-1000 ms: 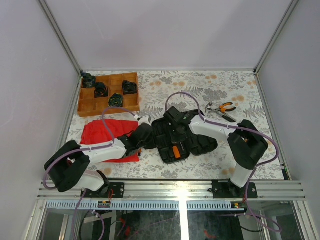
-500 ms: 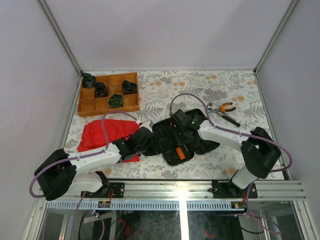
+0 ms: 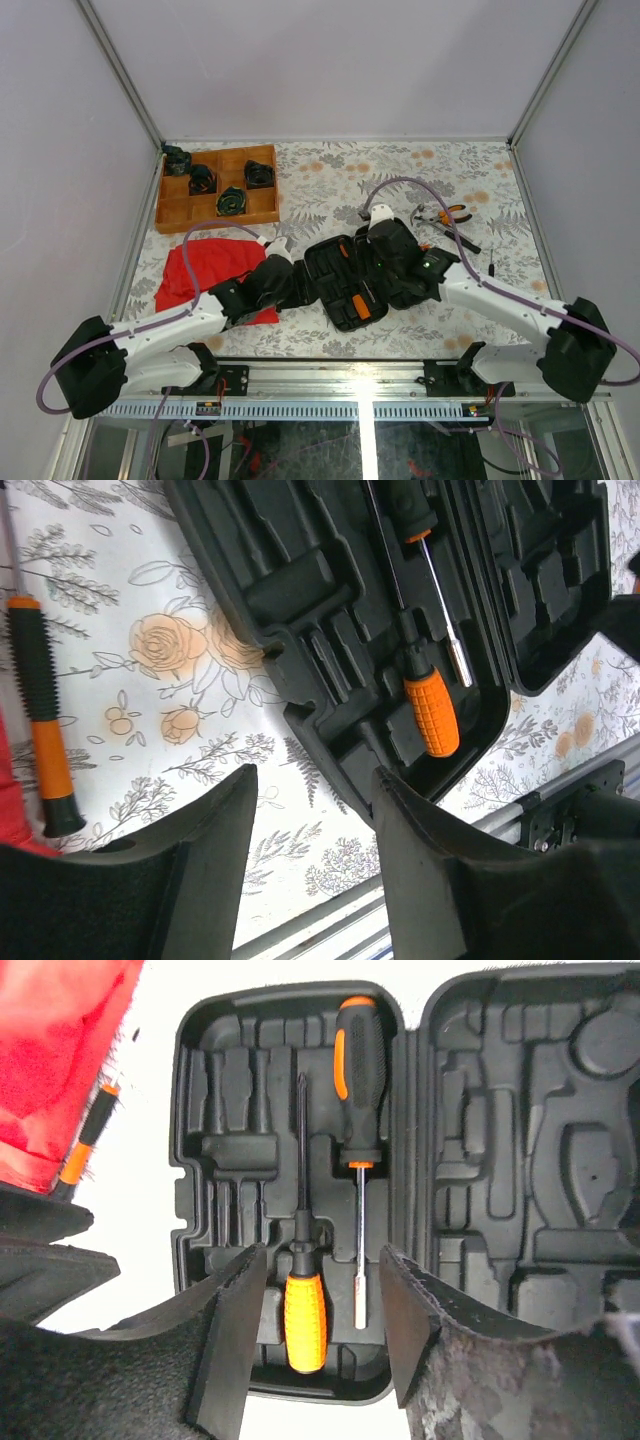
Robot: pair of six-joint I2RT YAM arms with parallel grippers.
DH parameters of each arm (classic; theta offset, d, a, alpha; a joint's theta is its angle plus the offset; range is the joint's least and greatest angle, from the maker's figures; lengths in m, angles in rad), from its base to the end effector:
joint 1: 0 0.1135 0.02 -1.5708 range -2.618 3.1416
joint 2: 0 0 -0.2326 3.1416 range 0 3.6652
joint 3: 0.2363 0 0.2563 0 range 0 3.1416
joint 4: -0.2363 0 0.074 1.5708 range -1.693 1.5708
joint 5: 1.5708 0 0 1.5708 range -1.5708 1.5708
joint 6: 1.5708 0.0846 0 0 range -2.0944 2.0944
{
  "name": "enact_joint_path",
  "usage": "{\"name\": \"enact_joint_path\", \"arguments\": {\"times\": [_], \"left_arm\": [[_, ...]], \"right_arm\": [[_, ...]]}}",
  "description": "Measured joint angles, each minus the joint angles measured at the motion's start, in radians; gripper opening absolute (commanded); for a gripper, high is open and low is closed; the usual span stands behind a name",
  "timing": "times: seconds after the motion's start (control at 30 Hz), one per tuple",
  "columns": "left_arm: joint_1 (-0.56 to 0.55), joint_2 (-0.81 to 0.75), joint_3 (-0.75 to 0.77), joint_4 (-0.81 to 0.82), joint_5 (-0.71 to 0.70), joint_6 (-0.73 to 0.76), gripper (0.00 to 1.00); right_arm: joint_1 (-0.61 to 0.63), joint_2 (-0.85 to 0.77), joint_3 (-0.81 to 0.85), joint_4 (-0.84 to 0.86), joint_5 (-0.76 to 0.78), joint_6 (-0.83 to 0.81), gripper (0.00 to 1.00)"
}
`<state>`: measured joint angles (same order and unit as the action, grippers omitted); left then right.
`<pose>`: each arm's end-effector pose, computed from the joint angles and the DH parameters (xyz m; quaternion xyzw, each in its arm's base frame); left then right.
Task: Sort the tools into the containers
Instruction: Adjust the screwdriver in the storage box.
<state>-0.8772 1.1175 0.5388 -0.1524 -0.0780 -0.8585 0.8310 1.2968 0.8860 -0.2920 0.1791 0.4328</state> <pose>0.1824 -0.2091 0.1308 -0.0074 0.9126 -0.2877 0.2905 0.2332 0.2332 0.1913 -0.1419 0.8932 0.1819 0.3859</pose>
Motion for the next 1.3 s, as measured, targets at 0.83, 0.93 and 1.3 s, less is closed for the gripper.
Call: {"name": "enact_joint_path", "arguments": {"times": [0.83, 0.93, 1.3], "left_arm": [[0.275, 0.111, -0.058, 0.155, 0.094, 0.025, 0.61], [0.277, 0.139, -0.056, 0.184, 0.116, 0.026, 0.61], [0.278, 0.211, -0.040, 0.242, 0.132, 0.026, 0.59]], "right_arm": [[-0.027, 0.103, -0.001, 0.028, -0.106, -0.008, 0.45], [-0.030, 0.159, 0.012, 0.024, -0.132, -0.008, 0.42], [-0.034, 0.276, 0.030, 0.010, -0.191, -0.012, 0.30]]}}
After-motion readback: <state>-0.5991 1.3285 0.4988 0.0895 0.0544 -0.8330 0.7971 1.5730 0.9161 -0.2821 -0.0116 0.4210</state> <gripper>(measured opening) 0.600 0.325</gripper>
